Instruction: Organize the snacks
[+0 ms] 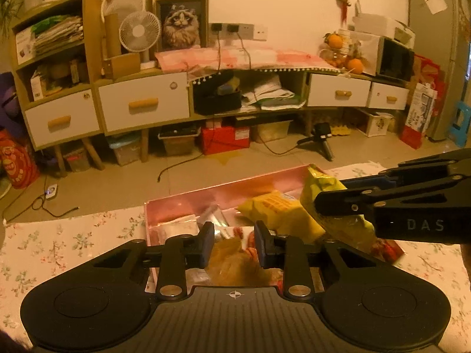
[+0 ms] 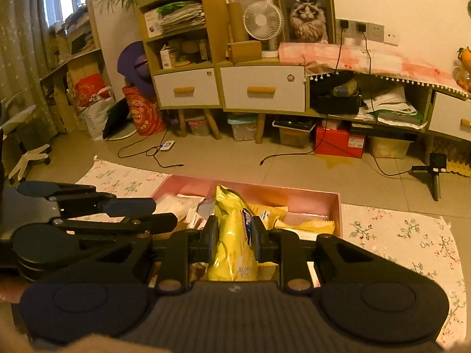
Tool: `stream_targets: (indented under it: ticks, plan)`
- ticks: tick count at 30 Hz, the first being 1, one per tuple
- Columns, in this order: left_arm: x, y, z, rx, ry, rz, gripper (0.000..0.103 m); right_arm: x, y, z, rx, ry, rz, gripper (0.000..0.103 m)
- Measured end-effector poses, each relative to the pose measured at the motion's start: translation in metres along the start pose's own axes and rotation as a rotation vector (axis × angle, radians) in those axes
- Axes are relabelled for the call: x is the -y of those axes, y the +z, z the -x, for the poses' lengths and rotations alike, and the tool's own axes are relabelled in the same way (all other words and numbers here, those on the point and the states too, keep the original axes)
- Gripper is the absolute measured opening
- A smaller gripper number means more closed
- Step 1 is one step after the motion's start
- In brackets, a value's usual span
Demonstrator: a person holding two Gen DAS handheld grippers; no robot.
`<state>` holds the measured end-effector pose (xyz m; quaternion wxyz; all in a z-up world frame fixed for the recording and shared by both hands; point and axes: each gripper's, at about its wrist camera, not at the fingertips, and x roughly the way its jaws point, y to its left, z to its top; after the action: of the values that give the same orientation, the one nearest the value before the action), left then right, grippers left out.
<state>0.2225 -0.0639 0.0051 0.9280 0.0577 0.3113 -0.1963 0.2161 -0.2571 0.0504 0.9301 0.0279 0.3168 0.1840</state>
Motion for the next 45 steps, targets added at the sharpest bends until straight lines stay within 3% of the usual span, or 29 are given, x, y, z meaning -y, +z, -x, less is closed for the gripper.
stream_targets:
  ticks: [3,7,15,21,27,35,41,45]
  plan:
    - [-0.002,-0.001,-0.005,-0.001,0.006,0.002,0.029,-0.001,0.000,-0.004,-0.002,-0.008,0.000,0.021]
    - [-0.003,-0.002,-0.003,-0.002,0.013,0.003,0.035,-0.003,0.000,0.001,0.011,-0.015,-0.009,0.031]
    - [0.003,0.001,0.022,-0.006,0.027,0.007,0.067,-0.006,0.007,0.026,0.035,-0.031,-0.008,0.058]
    - [0.014,-0.007,0.046,-0.048,0.051,-0.015,0.081,-0.012,0.002,0.048,0.026,-0.068,-0.003,0.085]
    - [0.026,-0.026,0.072,-0.103,0.066,-0.014,0.090,-0.018,-0.016,0.071,-0.005,-0.123,-0.014,0.097]
    - [0.042,-0.051,0.121,-0.172,0.108,-0.009,0.098,-0.040,-0.043,0.098,-0.091,-0.220,-0.009,0.101]
    - [0.055,-0.059,0.154,-0.195,0.173,-0.038,0.101,-0.052,-0.050,0.120,-0.103,-0.217,-0.072,0.103]
    - [0.055,-0.067,0.170,-0.200,0.153,0.024,0.102,-0.056,-0.061,0.130,-0.093,-0.228,-0.099,0.103]
